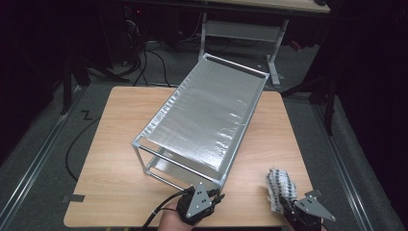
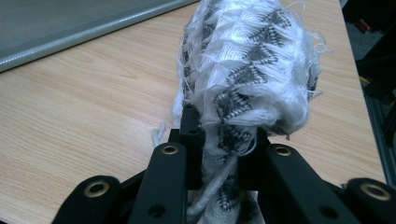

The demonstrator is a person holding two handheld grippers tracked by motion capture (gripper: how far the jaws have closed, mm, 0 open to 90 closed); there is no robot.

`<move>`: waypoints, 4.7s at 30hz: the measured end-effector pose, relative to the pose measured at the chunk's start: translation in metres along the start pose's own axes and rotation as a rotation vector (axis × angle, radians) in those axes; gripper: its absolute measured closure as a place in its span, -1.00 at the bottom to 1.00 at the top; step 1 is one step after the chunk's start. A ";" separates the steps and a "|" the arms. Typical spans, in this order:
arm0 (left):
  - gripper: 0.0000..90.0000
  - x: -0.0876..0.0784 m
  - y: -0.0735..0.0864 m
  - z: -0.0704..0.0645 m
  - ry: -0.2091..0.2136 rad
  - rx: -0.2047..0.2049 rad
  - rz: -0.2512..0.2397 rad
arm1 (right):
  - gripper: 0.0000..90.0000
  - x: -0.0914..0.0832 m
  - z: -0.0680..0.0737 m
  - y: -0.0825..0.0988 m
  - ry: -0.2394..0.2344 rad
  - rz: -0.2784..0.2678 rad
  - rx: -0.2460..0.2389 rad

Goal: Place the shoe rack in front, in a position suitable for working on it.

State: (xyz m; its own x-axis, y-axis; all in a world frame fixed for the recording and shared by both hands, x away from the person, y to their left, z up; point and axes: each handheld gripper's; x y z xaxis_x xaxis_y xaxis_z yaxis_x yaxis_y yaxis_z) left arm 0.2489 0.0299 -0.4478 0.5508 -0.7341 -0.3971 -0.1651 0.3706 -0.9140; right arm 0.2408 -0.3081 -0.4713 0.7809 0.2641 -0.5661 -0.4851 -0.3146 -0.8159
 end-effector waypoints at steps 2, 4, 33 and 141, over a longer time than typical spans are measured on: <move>0.76 -0.003 0.001 0.000 0.014 -0.013 -0.002 | 0.71 0.002 0.002 -0.001 -0.008 -0.002 -0.009; 0.76 -0.007 0.004 -0.002 0.013 -0.006 0.003 | 0.71 0.005 0.005 -0.004 -0.018 -0.004 -0.017; 0.76 -0.078 0.033 -0.009 -0.032 -0.015 0.026 | 0.74 0.149 0.131 -0.091 -0.331 0.114 -0.238; 0.76 -0.087 0.041 0.023 -0.121 -0.034 0.045 | 0.35 0.086 0.167 -0.066 -0.377 -0.017 -0.209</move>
State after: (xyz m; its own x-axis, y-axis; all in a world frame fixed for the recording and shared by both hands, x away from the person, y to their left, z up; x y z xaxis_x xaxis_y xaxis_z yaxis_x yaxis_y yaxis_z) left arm 0.2132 0.1221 -0.4490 0.6365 -0.6426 -0.4265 -0.2184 0.3801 -0.8988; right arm 0.2737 -0.1126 -0.4859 0.5706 0.5735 -0.5878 -0.3533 -0.4747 -0.8061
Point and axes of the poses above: each handheld gripper's, and its own axes: x roughly forward along the jaws, y roughly out of its underside, z roughly to its left, and after that the axes turned 1 degree about -y, right-handed
